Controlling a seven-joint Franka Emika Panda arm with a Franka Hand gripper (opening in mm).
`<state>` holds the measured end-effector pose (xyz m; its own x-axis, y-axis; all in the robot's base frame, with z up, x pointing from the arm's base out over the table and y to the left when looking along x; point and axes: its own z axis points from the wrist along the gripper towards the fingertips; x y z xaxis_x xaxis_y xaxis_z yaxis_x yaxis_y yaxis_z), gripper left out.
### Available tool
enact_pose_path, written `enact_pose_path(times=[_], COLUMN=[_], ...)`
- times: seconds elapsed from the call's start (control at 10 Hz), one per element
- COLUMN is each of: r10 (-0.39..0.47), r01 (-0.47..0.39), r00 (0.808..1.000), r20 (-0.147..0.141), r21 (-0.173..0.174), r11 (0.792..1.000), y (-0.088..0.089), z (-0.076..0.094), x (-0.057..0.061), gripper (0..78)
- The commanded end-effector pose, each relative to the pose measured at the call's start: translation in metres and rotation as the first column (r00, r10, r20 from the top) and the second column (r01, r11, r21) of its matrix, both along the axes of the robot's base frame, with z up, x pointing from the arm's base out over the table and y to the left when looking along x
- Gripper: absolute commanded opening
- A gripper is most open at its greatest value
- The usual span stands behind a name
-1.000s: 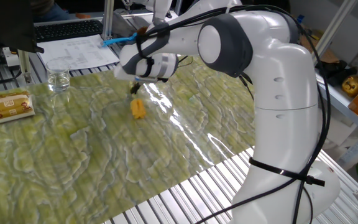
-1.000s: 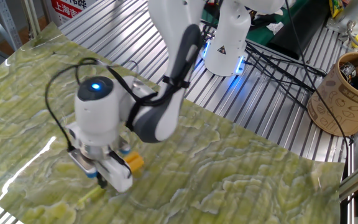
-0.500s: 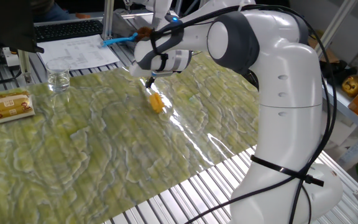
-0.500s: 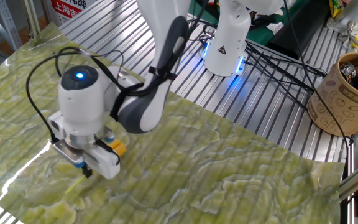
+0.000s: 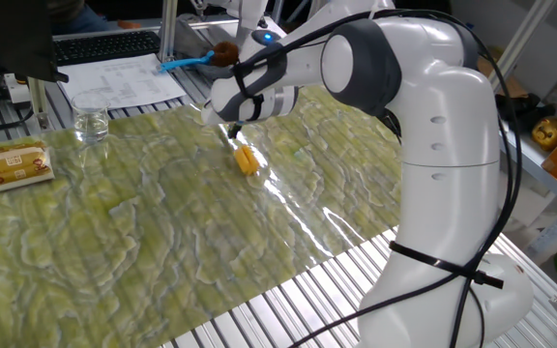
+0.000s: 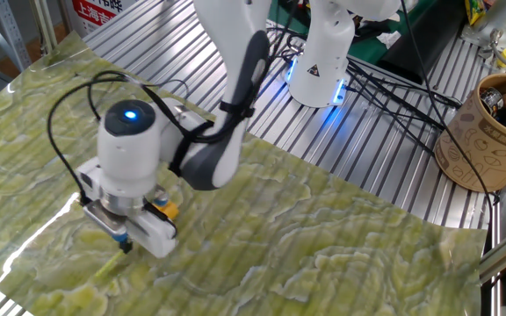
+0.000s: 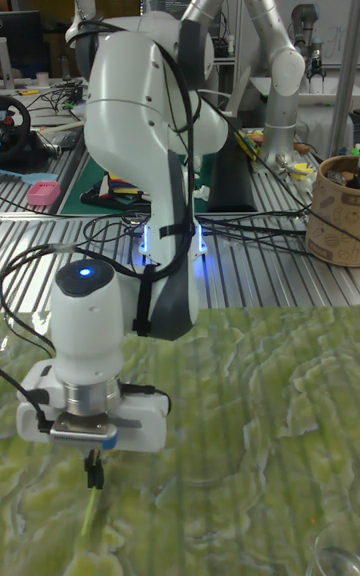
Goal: Scrub the table with a brush
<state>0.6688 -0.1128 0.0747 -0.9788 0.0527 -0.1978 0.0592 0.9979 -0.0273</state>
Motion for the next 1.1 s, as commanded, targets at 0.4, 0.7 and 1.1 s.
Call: enact_pose_path(times=[0.4,0.7,1.1], r10=[-0.239,-0.287,-0.346], r01=[0.237,0.285,0.349], r00=[0.97,0.958,0.937], r20=[0.029,0.003,-0.054], r21=[0.074,0.118,0.206], r11=[0.969,0.951,0.914], y=[0.097,0.112,0.117], z=[-0.005,0.002,0.011], x=[-0.022,-0.022,-0.013], gripper=[1.2,1.2,1.2])
